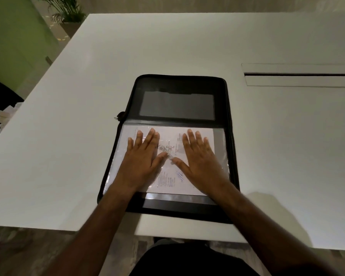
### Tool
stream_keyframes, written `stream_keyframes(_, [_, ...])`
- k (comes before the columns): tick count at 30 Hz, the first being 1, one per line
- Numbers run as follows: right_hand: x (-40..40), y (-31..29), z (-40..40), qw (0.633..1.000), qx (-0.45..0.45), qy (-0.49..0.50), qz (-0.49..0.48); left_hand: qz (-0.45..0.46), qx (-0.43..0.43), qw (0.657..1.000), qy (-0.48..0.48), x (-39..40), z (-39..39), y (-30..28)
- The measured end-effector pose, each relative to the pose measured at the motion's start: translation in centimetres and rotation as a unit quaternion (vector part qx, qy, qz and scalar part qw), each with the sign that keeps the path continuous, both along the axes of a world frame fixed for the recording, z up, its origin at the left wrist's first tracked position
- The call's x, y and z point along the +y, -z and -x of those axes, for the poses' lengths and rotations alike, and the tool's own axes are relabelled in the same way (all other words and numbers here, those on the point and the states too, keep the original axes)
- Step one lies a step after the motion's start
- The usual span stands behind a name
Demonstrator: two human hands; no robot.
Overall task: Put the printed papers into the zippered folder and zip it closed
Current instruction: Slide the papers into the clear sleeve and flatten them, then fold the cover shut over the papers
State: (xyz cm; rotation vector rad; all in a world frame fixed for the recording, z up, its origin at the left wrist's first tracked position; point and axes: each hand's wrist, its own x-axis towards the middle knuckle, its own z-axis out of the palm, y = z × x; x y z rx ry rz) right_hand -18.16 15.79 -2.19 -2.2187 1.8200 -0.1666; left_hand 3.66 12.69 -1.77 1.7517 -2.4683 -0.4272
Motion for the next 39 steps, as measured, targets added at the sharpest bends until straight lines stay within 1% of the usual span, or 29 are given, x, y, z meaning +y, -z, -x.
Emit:
stream_keyframes(5, [1.0, 0.7, 1.9, 0.999, 0.025, 0.029, 0.004, 0.021, 0.022, 1.0, 0.005, 0.1, -2.2, 0.7])
stream_keyframes(10, [1.9, 0.3, 2.8, 0.996, 0.029, 0.085, -0.011, 0.025, 0.012, 1.0, -0.012, 0.2, -4.4, 0.7])
stream_keyframes(13, [2.4, 0.0, 3.2, 0.993, 0.056, 0.107, -0.016, 0.025, 0.0, 1.0, -0.013, 0.2, -5.1, 0.7])
stream_keyframes(14, [2.5, -0.2, 3.5, 0.992, 0.052, 0.113, -0.016, 0.025, 0.001, 1.0, -0.013, 0.1, -5.5, 0.7])
stream_keyframes(16, [2.5, -1.0, 4.3, 0.992, 0.017, 0.125, 0.001, 0.025, 0.026, 0.999, -0.013, 0.0, -5.6, 0.4])
stream_keyframes(17, [2.3, -1.6, 4.8, 0.991, -0.003, 0.136, 0.014, 0.051, 0.046, 0.998, -0.013, -0.2, -5.4, 0.2])
stream_keyframes(18, [1.8, -2.2, 5.3, 0.987, -0.027, 0.158, 0.024, 0.103, 0.069, 0.992, -0.016, -0.3, -5.3, 0.0])
stream_keyframes(19, [1.1, -2.9, 5.7, 0.979, -0.059, 0.192, 0.032, 0.161, 0.095, 0.982, -0.025, -0.8, -5.3, -0.1])
stream_keyframes(20, [0.1, -3.5, 6.2, 0.967, -0.091, 0.234, 0.042, 0.199, 0.124, 0.971, -0.044, -1.8, -5.6, -0.2])
stream_keyframes(21, [-1.0, -3.9, 6.7, 0.953, -0.119, 0.276, 0.05, 0.198, 0.159, 0.964, -0.076, -3.1, -6.0, -0.6])
stream_keyframes(23, [-3.6, -4.3, 7.8, 0.922, -0.18, 0.341, 0.027, 0.142, 0.247, 0.947, -0.145, -6.4, -7.0, -1.2])
stream_keyframes(26, [-6.9, -4.7, 8.9, 0.871, -0.292, 0.394, -0.022, 0.053, 0.367, 0.902, -0.22, -11.5, -8.2, -1.5])
stream_keyframes(28, [-8.4, -4.7, 9.4, 0.861, -0.326, 0.391, -0.016, -0.008, 0.42, 0.869, -0.261, -14.4, -8.3, -1.7])
stream_keyframes(29, [-9.0, -4.8, 9.4, 0.857, -0.345, 0.384, -0.008, -0.03, 0.429, 0.86, -0.275, -15.6, -8.4, -1.7])
stream_keyframes(31, [-9.9, -4.9, 9.6, 0.844, -0.374, 0.384, 0.0, -0.065, 0.433, 0.852, -0.287, -17.8, -8.3, -1.9])
stream_keyframes(33, [-10.6, -4.7, 9.8, 0.844, -0.366, 0.393, 0.001, -0.093, 0.44, 0.844, -0.291, -19.3, -8.0, -2.2])
stream_keyframes(36, [-11.6, -4.4, 10.3, 0.835, -0.373, 0.405, 0.008, -0.114, 0.423, 0.851, -0.289, -20.5, -7.6, -2.6])
stream_keyframes(39, [-12.0, -4.2, 10.9, 0.824, -0.4, 0.401, 0.001, -0.127, 0.439, 0.841, -0.289, -21.2, -7.9, -2.6])
